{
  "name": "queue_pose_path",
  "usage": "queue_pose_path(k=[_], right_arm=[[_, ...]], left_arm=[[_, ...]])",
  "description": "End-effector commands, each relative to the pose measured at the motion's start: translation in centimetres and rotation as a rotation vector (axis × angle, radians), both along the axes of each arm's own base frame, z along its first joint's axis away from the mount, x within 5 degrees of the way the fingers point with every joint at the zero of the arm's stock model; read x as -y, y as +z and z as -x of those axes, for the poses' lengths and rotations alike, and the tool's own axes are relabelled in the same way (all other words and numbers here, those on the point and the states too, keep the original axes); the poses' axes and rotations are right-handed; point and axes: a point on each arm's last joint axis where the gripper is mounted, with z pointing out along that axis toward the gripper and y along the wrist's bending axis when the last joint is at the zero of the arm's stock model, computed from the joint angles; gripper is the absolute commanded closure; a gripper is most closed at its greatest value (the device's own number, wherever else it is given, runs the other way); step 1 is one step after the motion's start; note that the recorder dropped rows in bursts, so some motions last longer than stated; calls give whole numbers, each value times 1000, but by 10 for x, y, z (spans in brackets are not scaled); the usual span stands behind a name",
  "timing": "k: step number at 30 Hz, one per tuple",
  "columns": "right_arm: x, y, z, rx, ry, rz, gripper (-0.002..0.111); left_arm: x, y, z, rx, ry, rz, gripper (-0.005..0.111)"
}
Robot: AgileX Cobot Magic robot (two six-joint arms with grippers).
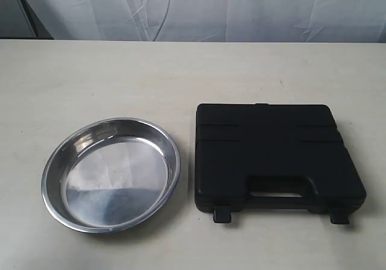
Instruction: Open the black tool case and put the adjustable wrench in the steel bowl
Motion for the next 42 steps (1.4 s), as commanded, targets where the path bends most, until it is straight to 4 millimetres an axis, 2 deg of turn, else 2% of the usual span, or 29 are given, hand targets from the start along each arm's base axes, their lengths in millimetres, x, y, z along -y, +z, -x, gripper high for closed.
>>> queue_pose_path(k=[1, 3, 5, 8, 10, 13, 16, 17, 18, 19, 20, 21, 22, 23, 24, 26, 27, 30, 31, 32, 37, 42], right_arm=[[1, 20, -1, 220, -27, -221, 108], [5, 26, -1, 275, -62, -482, 108], [6, 25, -1, 243, -84, -765, 108], [2, 31, 0, 202, -52, -809, 108], [-5, 51, 3, 145, 14, -783, 108], [-14, 79, 1, 54, 84, -631, 109], [-23, 109, -12, -127, 180, -359, 109], [-28, 133, -27, -225, 254, -186, 109], [-30, 142, -37, -285, 298, -93, 109], [-33, 155, -58, -394, 374, 64, 109], [-34, 162, -69, -447, 419, 137, 109], [-37, 167, -93, -547, 497, 237, 109], [-39, 170, -105, -576, 533, 281, 109], [-47, 169, -121, -618, 630, 372, 109], [-52, 165, -130, -644, 696, 427, 109], [-73, 134, -147, -802, 916, 568, 107], [-80, 122, -149, -869, 967, 591, 102], [-103, 85, -156, -1014, 1082, 728, 68], [-109, 78, -157, -1037, 1107, 751, 62], [-117, 70, -158, -1064, 1140, 766, 61], [-140, 52, -160, -1061, 1199, 841, 61], [-151, 34, -164, -1084, 1229, 949, 61]], left_arm=[[0, 2, 0, 17, 0, -3, 107], [0, 2, 0, 17, 0, -3, 107], [0, 2, 0, 17, 0, -3, 107], [0, 2, 0, 17, 0, -3, 107], [0, 2, 0, 17, 0, -3, 107], [0, 2, 0, 17, 0, -3, 107], [0, 2, 0, 17, 0, -3, 107], [0, 2, 0, 17, 0, -3, 107], [0, 2, 0, 17, 0, -3, 107], [0, 2, 0, 17, 0, -3, 107], [0, 2, 0, 17, 0, -3, 107], [0, 2, 0, 17, 0, -3, 107], [0, 2, 0, 17, 0, -3, 107], [0, 2, 0, 17, 0, -3, 107], [0, 2, 0, 17, 0, -3, 107], [0, 2, 0, 17, 0, -3, 107], [0, 2, 0, 17, 0, -3, 107], [0, 2, 0, 17, 0, -3, 107], [0, 2, 0, 17, 0, -3, 107], [0, 2, 0, 17, 0, -3, 107], [0, 2, 0, 17, 0, -3, 107], [0, 2, 0, 17, 0, -3, 107]])
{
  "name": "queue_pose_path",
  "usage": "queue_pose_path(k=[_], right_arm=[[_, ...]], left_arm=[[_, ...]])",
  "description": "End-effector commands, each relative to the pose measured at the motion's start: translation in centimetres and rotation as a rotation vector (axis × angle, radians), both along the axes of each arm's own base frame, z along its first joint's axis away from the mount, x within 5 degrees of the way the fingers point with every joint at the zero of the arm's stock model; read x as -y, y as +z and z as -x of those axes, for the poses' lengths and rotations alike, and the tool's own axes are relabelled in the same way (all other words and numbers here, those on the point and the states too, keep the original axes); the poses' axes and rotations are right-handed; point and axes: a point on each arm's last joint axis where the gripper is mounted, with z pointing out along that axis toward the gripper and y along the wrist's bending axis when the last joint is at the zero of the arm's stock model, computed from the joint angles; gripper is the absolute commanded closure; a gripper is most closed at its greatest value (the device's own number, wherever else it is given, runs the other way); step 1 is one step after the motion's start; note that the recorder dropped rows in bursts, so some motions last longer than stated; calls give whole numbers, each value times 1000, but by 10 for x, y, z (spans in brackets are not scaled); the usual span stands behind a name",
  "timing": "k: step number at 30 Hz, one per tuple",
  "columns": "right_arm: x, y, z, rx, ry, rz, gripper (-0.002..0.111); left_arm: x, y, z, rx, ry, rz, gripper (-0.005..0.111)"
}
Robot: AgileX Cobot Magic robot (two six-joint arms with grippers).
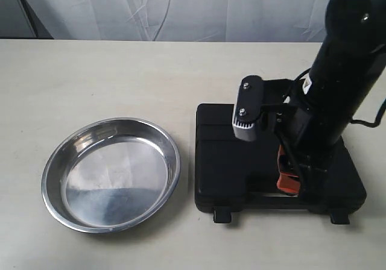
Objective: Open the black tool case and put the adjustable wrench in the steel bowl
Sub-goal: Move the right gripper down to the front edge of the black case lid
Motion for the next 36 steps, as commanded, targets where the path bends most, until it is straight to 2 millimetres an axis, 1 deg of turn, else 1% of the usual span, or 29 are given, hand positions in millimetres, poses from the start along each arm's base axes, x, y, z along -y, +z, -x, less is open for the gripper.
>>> queue_pose_path(k=[1, 13, 18, 24, 31, 36], right_arm=[[-8, -17, -3, -10, 75, 61, 61], [-17, -62, -15, -117, 92, 129, 61], [-17, -74, -21, -101, 110, 159, 61], [-21, -93, -26, -117, 107, 169, 61], [-23, -106, -29, -121, 105, 173, 61], [-24, -110, -30, -117, 103, 171, 61]], left_arm=[[0, 2, 0, 17, 0, -3, 107], [0, 2, 0, 17, 0, -3, 107], [0, 2, 0, 17, 0, -3, 107], [0, 2, 0, 17, 0, -3, 107], [0, 2, 0, 17, 0, -3, 107], [0, 2, 0, 17, 0, -3, 107]])
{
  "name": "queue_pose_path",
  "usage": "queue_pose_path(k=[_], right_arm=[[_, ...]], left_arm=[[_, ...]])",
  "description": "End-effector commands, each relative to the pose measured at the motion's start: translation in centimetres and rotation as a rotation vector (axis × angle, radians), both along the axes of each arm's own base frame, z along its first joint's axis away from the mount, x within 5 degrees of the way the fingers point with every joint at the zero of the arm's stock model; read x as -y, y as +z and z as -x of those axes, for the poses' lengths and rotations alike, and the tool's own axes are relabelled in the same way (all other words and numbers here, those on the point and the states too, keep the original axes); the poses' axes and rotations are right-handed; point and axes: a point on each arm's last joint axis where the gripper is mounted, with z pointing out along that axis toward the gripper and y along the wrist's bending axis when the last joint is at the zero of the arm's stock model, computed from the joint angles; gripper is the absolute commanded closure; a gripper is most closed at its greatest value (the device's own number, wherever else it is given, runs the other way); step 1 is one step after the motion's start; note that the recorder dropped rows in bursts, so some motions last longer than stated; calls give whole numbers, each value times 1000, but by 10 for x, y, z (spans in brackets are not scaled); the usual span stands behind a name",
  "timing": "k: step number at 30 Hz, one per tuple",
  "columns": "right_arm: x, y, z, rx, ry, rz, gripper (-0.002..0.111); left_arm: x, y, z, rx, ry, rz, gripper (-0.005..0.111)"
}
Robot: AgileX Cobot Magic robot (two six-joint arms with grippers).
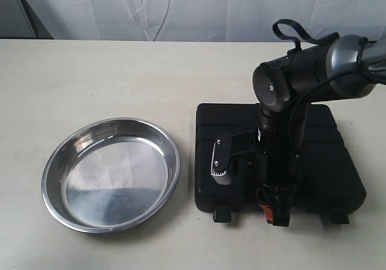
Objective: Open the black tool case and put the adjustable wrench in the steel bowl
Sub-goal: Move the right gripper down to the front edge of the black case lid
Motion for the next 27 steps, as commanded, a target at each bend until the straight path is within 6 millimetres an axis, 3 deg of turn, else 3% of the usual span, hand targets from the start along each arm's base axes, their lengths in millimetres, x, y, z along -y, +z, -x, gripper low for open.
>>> queue_pose_path(k=[1, 10, 18, 27], right_arm=[[-1, -5, -4, 36, 10, -11, 63], [0, -5, -2, 12, 13, 5, 109], [3, -2, 3, -34, 17, 31, 109], [5, 18, 7, -9, 14, 7, 109]], left_arm=[[0, 2, 0, 17, 0, -3, 107], [0, 2, 0, 17, 0, -3, 107], [0, 2, 0, 17, 0, -3, 107], [0, 2, 0, 17, 0, -3, 107]])
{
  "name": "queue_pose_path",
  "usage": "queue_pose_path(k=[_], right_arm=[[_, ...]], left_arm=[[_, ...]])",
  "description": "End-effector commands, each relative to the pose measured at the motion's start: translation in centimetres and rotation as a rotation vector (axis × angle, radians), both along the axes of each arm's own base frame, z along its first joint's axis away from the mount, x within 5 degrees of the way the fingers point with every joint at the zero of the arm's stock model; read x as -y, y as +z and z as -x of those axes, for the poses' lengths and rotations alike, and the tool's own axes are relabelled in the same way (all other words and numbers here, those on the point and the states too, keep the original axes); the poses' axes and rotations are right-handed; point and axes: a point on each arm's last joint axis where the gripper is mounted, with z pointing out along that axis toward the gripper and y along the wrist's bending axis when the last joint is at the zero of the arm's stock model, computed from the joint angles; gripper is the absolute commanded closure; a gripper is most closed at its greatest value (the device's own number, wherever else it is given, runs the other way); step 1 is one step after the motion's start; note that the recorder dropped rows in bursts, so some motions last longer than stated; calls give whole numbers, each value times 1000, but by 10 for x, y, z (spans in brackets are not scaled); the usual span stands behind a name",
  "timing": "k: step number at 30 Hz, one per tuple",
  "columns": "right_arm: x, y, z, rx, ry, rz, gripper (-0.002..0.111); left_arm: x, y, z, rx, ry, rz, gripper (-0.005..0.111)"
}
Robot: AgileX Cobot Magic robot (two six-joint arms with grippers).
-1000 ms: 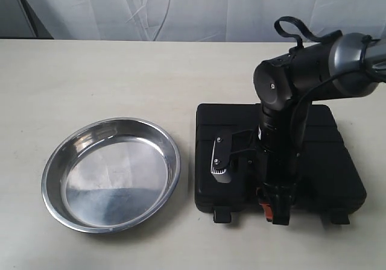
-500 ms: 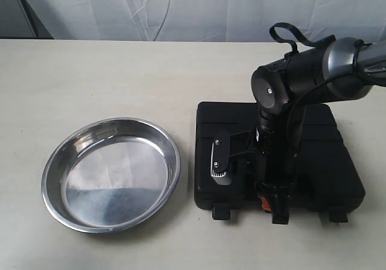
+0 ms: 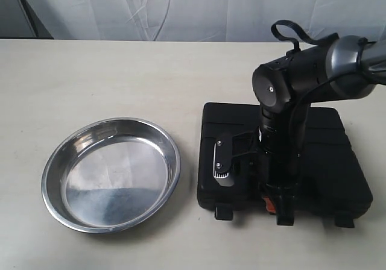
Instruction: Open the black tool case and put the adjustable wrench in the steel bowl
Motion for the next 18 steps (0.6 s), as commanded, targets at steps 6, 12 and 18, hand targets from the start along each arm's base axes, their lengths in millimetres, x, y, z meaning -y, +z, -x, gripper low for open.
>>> queue_pose_path(k=[6, 12, 18], right_arm=[[3, 32, 8, 28, -31, -43, 109], [-1, 33, 10, 7, -70, -87, 109], [-3, 33, 12, 11, -40, -78, 109]], left_arm=[[0, 2, 0, 17, 0, -3, 107], [0, 2, 0, 17, 0, -3, 107], [0, 2, 0, 17, 0, -3, 107]])
